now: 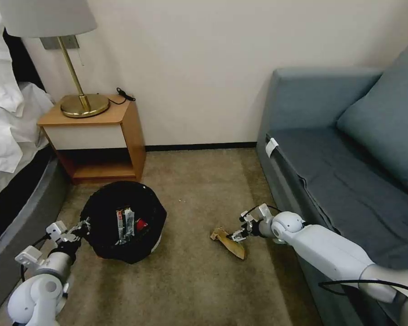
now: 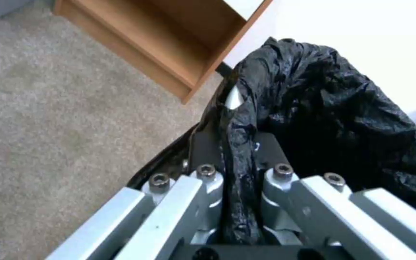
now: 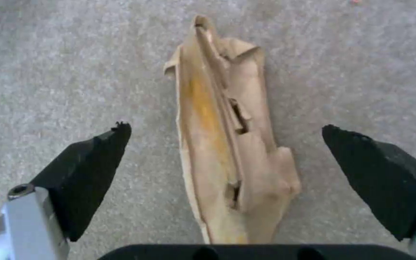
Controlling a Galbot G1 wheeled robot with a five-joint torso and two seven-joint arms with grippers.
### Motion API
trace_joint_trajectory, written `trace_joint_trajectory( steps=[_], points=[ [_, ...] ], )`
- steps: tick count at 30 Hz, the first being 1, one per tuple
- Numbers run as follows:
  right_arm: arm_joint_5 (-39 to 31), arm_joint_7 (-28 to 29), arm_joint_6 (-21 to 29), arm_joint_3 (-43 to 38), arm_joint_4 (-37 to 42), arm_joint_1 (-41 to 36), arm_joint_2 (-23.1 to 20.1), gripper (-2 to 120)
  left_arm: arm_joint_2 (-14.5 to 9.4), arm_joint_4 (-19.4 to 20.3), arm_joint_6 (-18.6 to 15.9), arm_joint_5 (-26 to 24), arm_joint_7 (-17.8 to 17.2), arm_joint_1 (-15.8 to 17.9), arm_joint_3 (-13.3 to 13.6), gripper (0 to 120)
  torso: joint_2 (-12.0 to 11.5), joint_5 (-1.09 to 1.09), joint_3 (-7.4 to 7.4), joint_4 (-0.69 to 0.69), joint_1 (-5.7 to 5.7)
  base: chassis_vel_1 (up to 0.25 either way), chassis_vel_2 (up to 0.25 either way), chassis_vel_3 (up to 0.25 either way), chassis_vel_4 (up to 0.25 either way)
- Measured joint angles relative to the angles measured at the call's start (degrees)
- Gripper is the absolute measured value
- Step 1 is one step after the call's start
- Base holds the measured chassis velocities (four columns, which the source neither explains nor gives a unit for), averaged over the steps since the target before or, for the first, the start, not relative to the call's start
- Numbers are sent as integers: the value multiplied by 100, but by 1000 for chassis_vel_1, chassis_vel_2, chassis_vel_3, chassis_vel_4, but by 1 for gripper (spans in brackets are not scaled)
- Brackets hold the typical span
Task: Pick up the trash bin, then pick up the garbage on the floor and place it into the trash bin.
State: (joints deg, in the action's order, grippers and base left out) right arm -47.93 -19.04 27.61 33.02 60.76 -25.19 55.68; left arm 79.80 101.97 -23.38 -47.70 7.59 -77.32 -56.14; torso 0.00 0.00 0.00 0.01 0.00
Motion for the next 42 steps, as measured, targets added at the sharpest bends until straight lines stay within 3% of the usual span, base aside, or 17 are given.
trace_joint_trajectory(
  steps=[13, 21, 24, 35, 42],
  points=[
    [101, -151, -135, 177, -336, 39, 269, 100, 43, -194, 59, 12, 47, 62, -5, 5, 0, -1, 0, -1, 0, 0, 0, 0, 0],
    [1143, -408, -506, 30, -1904, 95, 1638, 100, 21, -360, 133, -14, 117, 23, -71, 5, 0, 0, 0, 2, 0, 0, 0, 0, 0],
    [1298, -414, -535, -42, -2225, 131, 1829, 100, 9, -431, 158, -22, 147, 10, -92, 5, 0, -1, 0, 0, 0, 0, 0, 0, 0],
    [1771, -432, -786, -596, -3118, 183, 2089, 100, -34, -493, 179, -31, 161, 25, -66, 5, 0, 0, 0, 0, 0, 0, 0, 0, 0],
    [2162, -154, -1024, -973, -3628, 193, 2342, 99, -51, -500, 179, -14, 157, 64, 2, 5, 1, 0, -1, 1, 0, 0, 0, 0, 0]
  ],
)
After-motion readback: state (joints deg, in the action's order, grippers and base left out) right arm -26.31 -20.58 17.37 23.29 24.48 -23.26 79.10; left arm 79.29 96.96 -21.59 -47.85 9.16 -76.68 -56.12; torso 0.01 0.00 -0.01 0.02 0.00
